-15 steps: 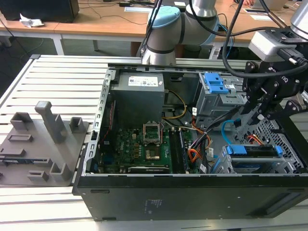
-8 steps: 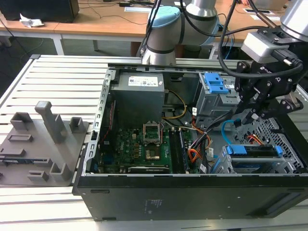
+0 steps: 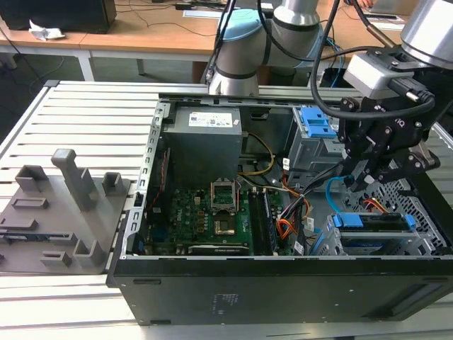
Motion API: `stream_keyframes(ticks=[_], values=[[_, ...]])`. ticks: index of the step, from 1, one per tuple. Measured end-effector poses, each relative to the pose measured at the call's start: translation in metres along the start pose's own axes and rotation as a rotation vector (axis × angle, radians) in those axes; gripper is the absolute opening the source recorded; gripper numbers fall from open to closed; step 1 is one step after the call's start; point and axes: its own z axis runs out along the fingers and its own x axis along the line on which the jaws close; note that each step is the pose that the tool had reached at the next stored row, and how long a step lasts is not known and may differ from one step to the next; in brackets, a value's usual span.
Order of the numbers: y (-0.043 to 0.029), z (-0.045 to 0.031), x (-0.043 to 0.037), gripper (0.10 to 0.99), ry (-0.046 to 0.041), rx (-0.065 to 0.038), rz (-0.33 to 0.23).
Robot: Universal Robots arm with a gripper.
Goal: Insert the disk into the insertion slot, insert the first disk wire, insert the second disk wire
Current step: 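Insert the second disk wire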
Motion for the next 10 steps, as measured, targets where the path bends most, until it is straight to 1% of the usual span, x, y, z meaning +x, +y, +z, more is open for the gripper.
stream_keyframes(ticks=[2, 5, 6, 8, 9, 10], values=[[-0.0001, 0.0012, 0.0000, 0.361, 0.0040, -0.001, -0.002], [-0.0001, 0.0013, 0.0000, 0.361, 0.0039, -0.001, -0.002], [-0.0001, 0.0013, 0.0000, 0.345, 0.0039, -0.001, -0.002], [-0.0001, 0.0013, 0.0000, 0.216, 0.0038, -0.001, -0.003], [-0.0001, 0.0013, 0.0000, 0.216, 0.0039, -0.001, -0.003], [-0.0001, 0.0013, 0.0000, 0.165, 0.0039, -0.001, -0.003]])
